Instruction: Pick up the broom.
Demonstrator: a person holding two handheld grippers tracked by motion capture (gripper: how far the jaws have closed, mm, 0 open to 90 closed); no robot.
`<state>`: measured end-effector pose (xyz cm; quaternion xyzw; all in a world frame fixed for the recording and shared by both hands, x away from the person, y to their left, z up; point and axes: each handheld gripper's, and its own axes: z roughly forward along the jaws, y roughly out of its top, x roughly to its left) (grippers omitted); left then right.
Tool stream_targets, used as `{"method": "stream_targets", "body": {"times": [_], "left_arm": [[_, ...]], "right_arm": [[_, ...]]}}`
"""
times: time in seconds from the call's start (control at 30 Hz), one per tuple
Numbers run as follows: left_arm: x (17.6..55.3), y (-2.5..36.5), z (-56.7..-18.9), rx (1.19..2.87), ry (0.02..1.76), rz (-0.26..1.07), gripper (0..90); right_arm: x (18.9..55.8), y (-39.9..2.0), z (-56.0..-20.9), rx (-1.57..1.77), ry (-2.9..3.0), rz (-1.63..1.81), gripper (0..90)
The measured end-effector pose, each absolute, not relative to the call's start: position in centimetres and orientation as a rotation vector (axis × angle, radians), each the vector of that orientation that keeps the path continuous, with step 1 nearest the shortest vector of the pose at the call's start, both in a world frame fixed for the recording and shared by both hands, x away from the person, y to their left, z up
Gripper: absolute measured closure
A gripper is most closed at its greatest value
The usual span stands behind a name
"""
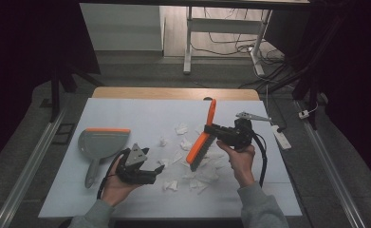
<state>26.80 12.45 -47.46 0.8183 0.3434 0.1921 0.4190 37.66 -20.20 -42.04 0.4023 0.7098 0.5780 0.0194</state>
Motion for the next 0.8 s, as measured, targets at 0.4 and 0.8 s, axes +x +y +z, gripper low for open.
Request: {"method": "stream_targets", "body": {"times": [0.4, 0.8], "left_arm": [[27.5, 8.1, -47.4, 2.040, 0.780, 0.432, 21.3], [28.5, 5.7, -49.0, 2.000, 0.809, 0.479, 34.4]], "right_arm": [[37.0, -18.4, -43.0, 1.282, 2.156, 1.838, 70.8], [36.5, -17.0, -43.8, 1.322, 2.116, 1.892, 70.7]]}}
